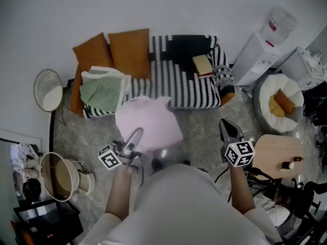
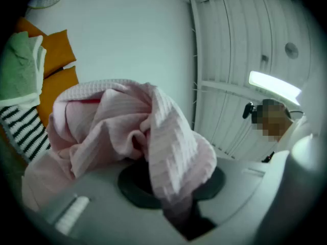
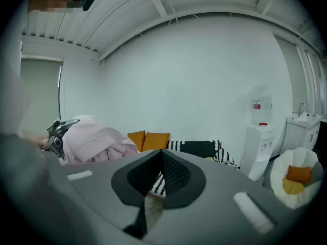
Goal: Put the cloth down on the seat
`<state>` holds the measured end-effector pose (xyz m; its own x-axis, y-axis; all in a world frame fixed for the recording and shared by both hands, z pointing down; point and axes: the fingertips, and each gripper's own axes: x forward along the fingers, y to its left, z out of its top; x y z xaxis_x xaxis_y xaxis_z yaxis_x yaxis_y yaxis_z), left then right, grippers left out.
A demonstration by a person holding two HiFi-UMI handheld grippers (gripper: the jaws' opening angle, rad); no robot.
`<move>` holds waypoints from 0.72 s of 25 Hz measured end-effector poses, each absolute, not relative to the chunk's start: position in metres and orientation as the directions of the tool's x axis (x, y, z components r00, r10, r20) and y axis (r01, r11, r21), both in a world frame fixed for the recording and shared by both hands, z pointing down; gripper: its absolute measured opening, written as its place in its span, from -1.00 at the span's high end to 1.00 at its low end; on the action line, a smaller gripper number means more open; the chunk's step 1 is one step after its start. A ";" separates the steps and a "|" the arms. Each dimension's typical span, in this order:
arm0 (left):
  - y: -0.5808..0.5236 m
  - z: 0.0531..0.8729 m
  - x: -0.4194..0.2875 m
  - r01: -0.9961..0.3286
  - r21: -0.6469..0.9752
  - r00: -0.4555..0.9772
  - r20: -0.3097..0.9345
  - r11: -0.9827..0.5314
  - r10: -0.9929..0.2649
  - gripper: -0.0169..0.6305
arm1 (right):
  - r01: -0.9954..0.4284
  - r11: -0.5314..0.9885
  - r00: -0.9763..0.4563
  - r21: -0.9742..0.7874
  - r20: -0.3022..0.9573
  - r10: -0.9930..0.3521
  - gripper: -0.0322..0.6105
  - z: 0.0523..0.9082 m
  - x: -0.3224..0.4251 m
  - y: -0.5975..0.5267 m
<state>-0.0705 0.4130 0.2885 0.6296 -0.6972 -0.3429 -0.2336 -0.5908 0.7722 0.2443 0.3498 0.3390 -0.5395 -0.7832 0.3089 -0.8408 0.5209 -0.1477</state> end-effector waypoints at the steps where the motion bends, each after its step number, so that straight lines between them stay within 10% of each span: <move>1: 0.412 0.289 -0.072 -0.235 0.772 0.631 -0.341 -0.591 -0.697 0.65 | -0.840 0.522 -0.540 -0.147 0.307 -0.783 0.89 0.338 0.243 0.349; 18: 0.416 0.294 -0.088 -0.218 0.772 0.644 -0.346 -0.597 -0.683 0.65 | -0.845 0.514 -0.533 -0.149 0.312 -0.786 0.89 0.336 0.229 0.360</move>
